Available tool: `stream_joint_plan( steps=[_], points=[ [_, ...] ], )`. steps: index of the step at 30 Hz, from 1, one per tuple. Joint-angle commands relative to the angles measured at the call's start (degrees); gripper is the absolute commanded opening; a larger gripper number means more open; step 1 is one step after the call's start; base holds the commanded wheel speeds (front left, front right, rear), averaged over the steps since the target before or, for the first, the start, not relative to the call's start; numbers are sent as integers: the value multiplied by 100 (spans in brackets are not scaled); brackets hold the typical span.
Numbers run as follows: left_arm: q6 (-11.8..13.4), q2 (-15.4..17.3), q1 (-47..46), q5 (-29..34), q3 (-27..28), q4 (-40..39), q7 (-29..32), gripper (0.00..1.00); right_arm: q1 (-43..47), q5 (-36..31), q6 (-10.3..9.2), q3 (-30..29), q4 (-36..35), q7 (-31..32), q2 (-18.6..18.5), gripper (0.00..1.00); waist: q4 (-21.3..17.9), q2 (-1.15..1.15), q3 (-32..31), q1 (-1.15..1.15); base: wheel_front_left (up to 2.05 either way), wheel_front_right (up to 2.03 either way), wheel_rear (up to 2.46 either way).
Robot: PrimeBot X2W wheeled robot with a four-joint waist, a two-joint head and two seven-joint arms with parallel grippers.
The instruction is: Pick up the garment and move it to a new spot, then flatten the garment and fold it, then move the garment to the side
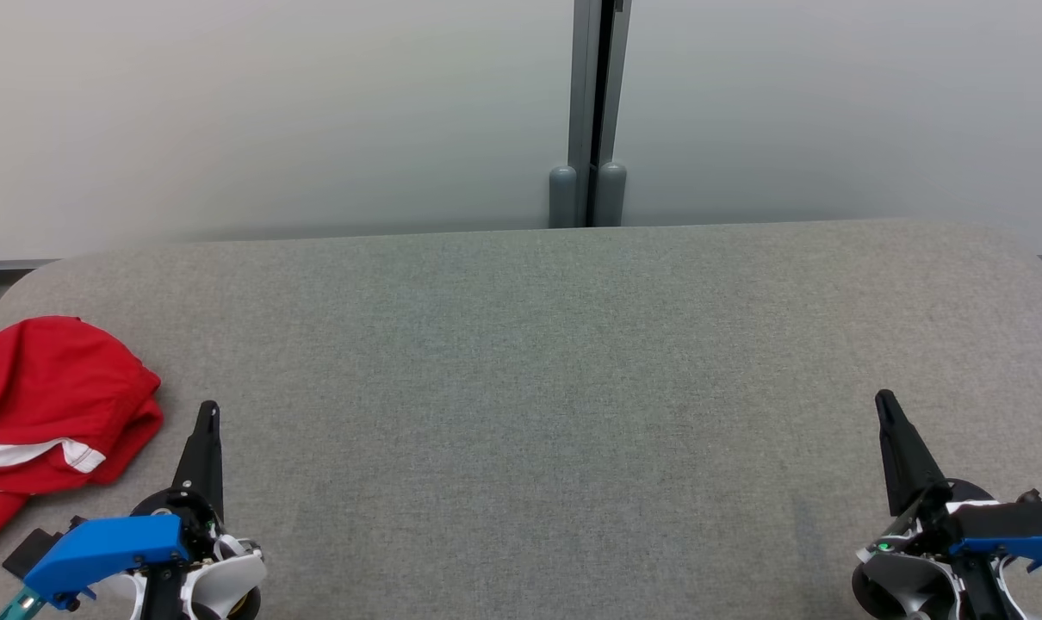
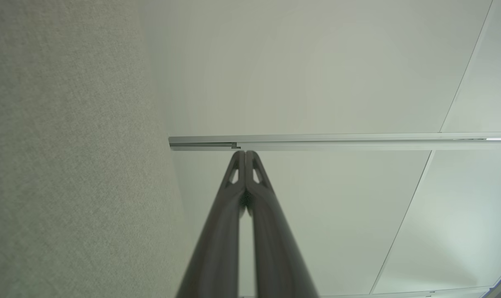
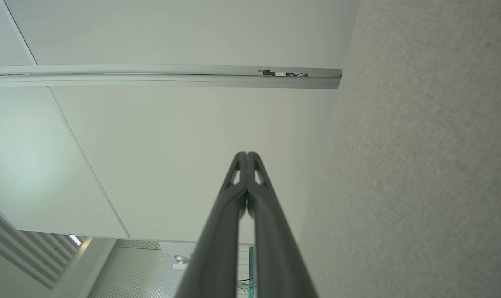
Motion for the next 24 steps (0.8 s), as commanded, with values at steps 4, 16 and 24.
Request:
stream_joint_plan(
  steps=[4, 16, 24],
  points=[
    [-31, 9, -50, -19, 4, -31, 17, 0, 69, 19, 2, -12, -18, 15, -37, 0, 0, 0, 0, 0, 0, 0, 0],
    [3, -36, 156, 17, -5, 158, -28, 100, 46, -8, -10, 19, 158, -9, 41, 100, 0, 0, 3, 0, 0, 0, 0],
    [2, -22, 119, 635, -38, 204, -264, 100, -6, -364, -8, 224, 153, -256, -84, 100, 0, 0, 13, 0, 0, 0, 0]
  ],
)
